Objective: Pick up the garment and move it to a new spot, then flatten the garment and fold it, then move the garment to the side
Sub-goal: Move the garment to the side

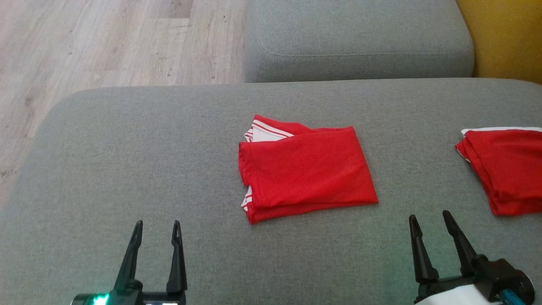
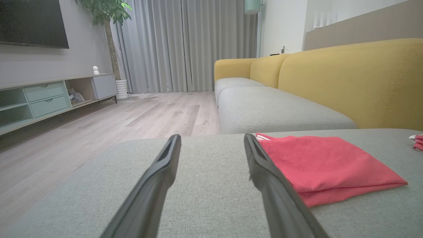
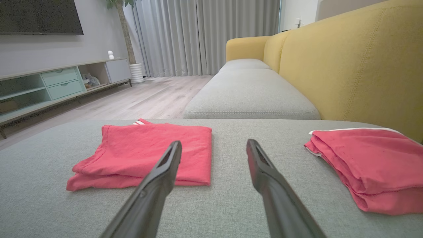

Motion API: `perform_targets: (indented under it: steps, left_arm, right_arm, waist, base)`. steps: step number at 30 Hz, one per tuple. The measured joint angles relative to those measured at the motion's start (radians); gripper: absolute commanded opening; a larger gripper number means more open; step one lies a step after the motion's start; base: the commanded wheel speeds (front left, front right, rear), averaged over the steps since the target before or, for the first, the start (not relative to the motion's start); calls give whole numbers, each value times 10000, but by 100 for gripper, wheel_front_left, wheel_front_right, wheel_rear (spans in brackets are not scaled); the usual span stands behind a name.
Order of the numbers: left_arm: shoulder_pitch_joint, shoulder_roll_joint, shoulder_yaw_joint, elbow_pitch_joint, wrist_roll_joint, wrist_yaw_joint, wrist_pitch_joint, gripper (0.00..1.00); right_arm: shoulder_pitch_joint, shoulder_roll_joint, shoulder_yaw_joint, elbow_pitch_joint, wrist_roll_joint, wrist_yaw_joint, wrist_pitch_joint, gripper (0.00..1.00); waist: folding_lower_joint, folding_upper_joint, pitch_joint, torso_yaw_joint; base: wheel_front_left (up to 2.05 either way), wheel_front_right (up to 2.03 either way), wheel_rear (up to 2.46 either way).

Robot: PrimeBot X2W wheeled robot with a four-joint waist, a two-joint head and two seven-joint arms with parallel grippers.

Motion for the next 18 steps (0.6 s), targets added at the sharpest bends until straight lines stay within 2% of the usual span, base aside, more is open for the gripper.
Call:
perform_targets:
  steps: [18]
  left_arm:
    - [-1, -73, 48, 305, -15, -2, 0, 100]
  right_arm:
    - [-25, 21, 46, 140, -92, 0, 0, 100]
  waist:
    - [0, 0, -29, 38]
  base:
    - [0, 0, 0]
